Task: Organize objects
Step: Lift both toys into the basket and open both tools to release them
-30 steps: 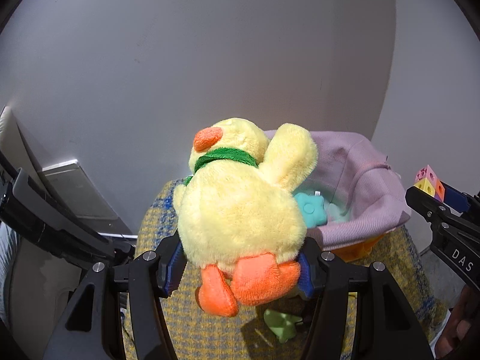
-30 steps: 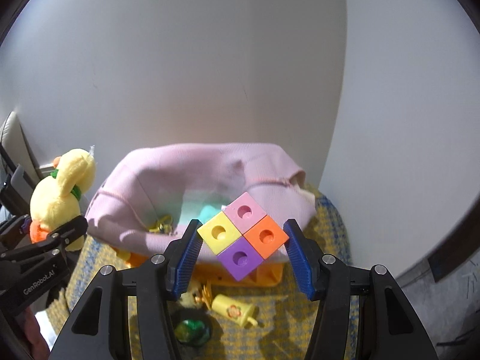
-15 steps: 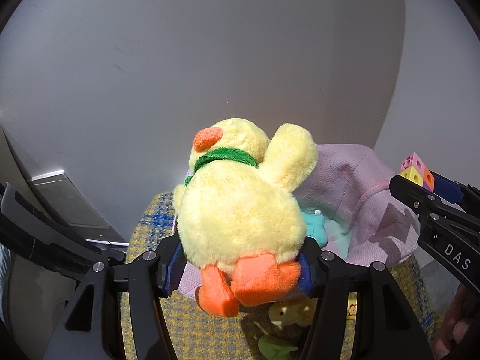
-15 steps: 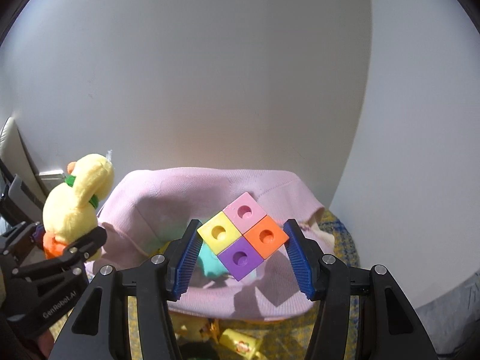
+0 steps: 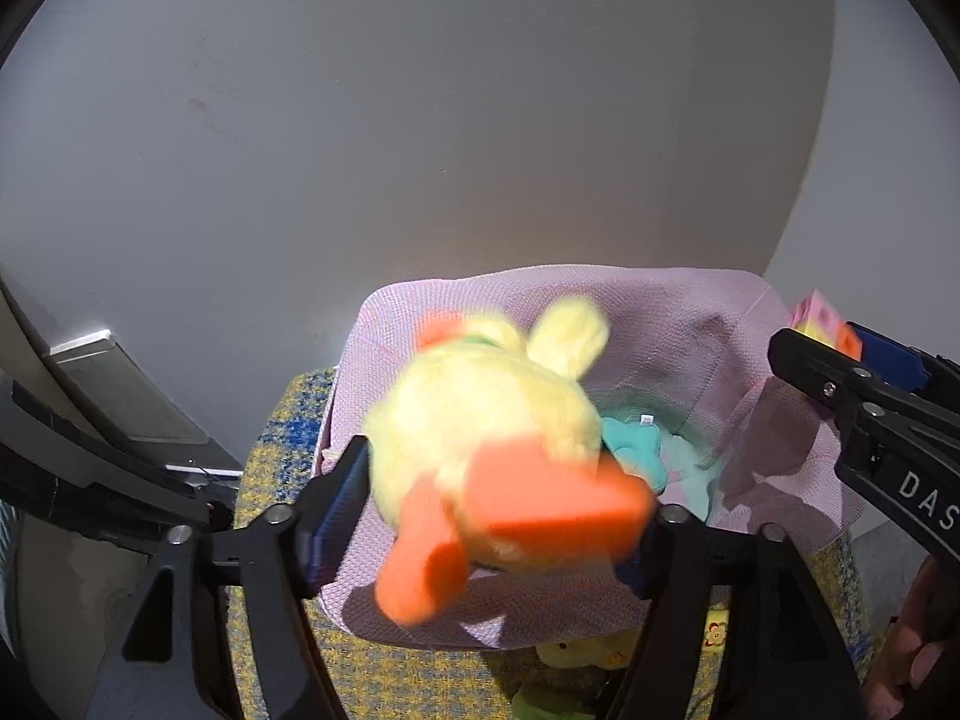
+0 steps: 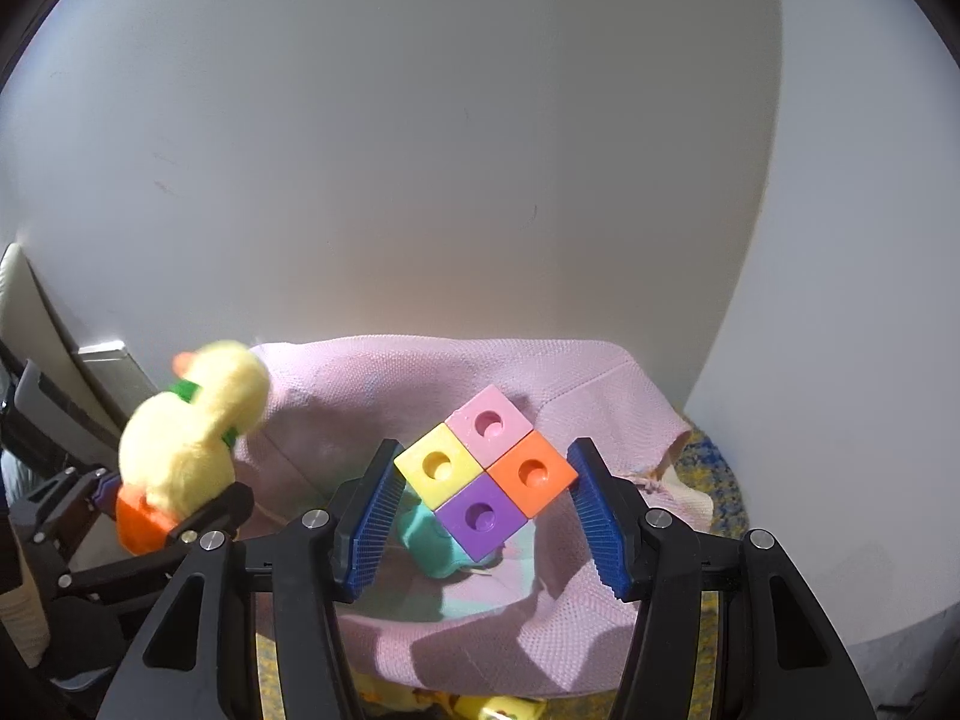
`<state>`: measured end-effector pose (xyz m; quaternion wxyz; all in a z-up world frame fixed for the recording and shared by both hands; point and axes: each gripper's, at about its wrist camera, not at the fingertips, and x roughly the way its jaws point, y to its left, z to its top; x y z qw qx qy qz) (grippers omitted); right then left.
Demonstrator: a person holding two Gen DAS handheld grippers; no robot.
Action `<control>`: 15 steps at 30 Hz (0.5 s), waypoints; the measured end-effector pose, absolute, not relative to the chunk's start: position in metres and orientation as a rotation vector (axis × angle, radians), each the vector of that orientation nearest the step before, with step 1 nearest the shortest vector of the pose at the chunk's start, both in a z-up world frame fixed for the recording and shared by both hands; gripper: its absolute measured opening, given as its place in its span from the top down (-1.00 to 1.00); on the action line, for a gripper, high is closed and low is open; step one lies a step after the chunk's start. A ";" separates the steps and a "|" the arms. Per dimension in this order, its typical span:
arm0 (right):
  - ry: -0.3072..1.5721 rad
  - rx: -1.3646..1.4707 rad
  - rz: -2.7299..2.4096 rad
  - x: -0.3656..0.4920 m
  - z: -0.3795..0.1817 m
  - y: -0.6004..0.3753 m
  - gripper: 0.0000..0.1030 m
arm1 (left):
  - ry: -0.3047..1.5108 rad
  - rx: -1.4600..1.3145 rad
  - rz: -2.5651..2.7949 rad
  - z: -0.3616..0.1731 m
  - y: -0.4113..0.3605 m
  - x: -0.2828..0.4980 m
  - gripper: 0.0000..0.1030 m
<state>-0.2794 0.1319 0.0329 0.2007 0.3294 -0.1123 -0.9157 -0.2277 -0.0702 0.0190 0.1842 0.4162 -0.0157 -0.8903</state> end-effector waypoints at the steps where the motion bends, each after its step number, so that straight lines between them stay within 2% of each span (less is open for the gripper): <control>1: -0.315 0.914 -2.567 -0.279 0.034 0.134 -0.32 | -0.052 1.169 -2.510 0.020 -0.071 -0.227 -0.64; 2: -0.316 0.906 -2.576 -0.278 0.035 0.134 -0.52 | -0.058 1.159 -2.505 0.021 -0.071 -0.226 -0.71; 4: -0.317 0.892 -2.598 -0.274 0.038 0.138 -0.73 | -0.067 1.147 -2.498 0.023 -0.072 -0.224 -0.76; 5: -0.314 0.892 -2.608 -0.273 0.038 0.139 -0.78 | -0.070 1.143 -2.486 0.024 -0.073 -0.223 -0.85; 10: -0.328 0.914 -2.619 -0.268 0.037 0.144 -0.81 | -0.075 1.112 -2.463 0.029 -0.074 -0.214 -1.00; 15: -0.353 0.909 -2.624 -0.262 0.039 0.153 -0.81 | -0.079 1.104 -2.471 0.035 -0.069 -0.207 -1.00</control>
